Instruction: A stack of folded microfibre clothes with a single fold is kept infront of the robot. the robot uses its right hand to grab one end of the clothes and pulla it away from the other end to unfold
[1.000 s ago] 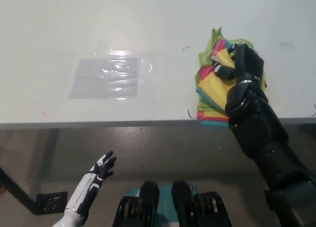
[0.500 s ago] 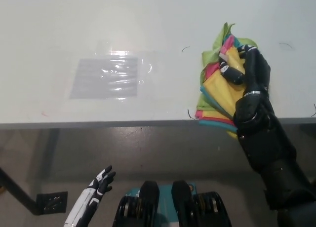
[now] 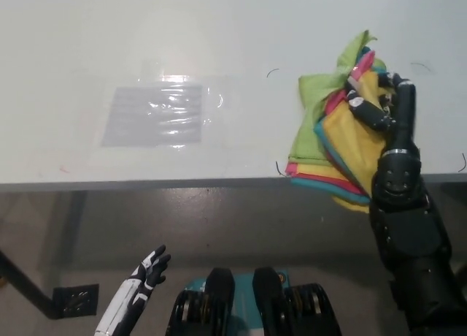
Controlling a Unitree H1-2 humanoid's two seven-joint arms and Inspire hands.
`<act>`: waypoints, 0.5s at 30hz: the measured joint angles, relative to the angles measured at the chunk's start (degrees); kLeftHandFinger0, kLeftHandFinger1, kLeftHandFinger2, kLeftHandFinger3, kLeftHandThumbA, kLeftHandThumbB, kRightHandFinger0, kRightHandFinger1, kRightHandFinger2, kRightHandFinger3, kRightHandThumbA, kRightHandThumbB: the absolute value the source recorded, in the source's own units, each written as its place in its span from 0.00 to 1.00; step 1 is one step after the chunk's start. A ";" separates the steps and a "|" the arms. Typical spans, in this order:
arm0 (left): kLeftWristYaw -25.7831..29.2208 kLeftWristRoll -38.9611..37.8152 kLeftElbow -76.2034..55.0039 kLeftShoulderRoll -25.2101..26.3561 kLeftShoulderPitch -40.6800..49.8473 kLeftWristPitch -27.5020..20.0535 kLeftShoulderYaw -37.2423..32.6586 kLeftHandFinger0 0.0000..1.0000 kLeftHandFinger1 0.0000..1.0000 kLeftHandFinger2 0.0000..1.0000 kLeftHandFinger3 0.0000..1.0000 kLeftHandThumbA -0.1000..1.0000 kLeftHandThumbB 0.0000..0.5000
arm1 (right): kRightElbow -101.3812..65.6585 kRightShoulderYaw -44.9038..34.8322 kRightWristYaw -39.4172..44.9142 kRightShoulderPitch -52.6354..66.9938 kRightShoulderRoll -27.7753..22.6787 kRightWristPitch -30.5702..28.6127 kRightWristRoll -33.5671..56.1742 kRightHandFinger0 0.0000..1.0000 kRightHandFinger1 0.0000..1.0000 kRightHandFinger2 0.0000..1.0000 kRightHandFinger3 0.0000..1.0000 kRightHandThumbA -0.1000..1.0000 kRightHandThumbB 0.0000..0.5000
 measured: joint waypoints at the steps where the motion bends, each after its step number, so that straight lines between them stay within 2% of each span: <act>1: 0.00 0.01 0.02 0.00 0.02 0.01 0.00 1.00 1.00 1.00 1.00 0.94 0.40 | -0.02 -1.61 0.32 0.12 0.23 -0.12 1.52 0.06 0.35 0.60 0.78 0.88 0.10; 3: 0.00 0.05 0.04 0.00 0.03 0.02 0.01 1.00 1.00 1.00 1.00 0.95 0.45 | -0.03 -4.04 0.70 0.15 0.40 -0.18 3.66 0.04 0.34 0.61 0.71 0.90 0.28; 5: 0.00 0.07 0.05 0.00 0.04 0.04 0.00 1.00 1.00 1.00 1.00 0.95 0.45 | -0.08 -6.06 1.16 0.15 0.53 -0.18 5.73 0.01 0.23 0.50 0.54 0.93 0.47; 6: 0.00 0.08 0.05 0.00 0.05 0.04 0.00 1.00 1.00 1.00 1.00 0.95 0.44 | -0.11 -7.59 1.56 0.15 0.60 -0.14 7.11 0.10 0.31 0.56 0.54 0.97 0.59; 7: 0.00 0.09 0.06 0.00 0.05 0.05 0.00 1.00 1.00 1.00 1.00 0.95 0.44 | -0.12 -8.78 1.87 0.16 0.63 -0.08 8.25 0.07 0.29 0.50 0.45 0.96 0.59; 8: 0.00 0.09 0.06 0.00 0.08 0.06 0.00 1.00 1.00 1.00 1.00 0.96 0.45 | -0.12 -10.61 2.34 0.19 0.63 0.03 9.74 0.14 0.37 0.53 0.48 0.96 0.66; 9: 0.00 0.10 0.06 0.01 0.10 0.07 0.01 1.00 1.00 1.00 1.00 0.96 0.45 | -0.13 -11.45 2.69 0.22 0.63 0.09 10.72 0.25 0.53 0.78 0.70 1.00 0.70; 10: 0.00 0.11 0.08 0.00 0.10 0.07 0.01 1.00 1.00 1.00 1.00 0.96 0.45 | -0.13 -12.82 3.13 0.29 0.63 0.21 12.08 0.81 1.00 1.00 1.00 1.00 0.69; 11: 0.00 0.11 0.10 0.01 0.11 0.07 0.01 1.00 1.00 1.00 1.00 0.96 0.45 | -0.13 -13.87 3.65 0.38 0.63 0.28 13.17 0.87 1.00 1.00 1.00 1.00 0.69; 12: 0.00 0.13 0.13 0.01 0.12 0.07 0.01 1.00 1.00 1.00 1.00 0.96 0.45 | -0.14 -15.08 4.29 0.51 0.63 0.37 14.42 1.00 1.00 1.00 1.00 1.00 0.74; 14: 0.00 0.17 0.17 0.01 0.17 0.07 0.02 1.00 1.00 1.00 1.00 0.96 0.44 | -0.16 -16.85 5.36 0.77 0.62 0.50 16.33 1.00 1.00 1.00 1.00 1.00 0.73; 15: 0.00 0.20 0.19 0.02 0.19 0.07 0.02 1.00 1.00 1.00 1.00 0.97 0.43 | -0.21 -17.83 5.87 0.95 0.61 0.55 17.32 1.00 1.00 1.00 1.00 1.00 0.69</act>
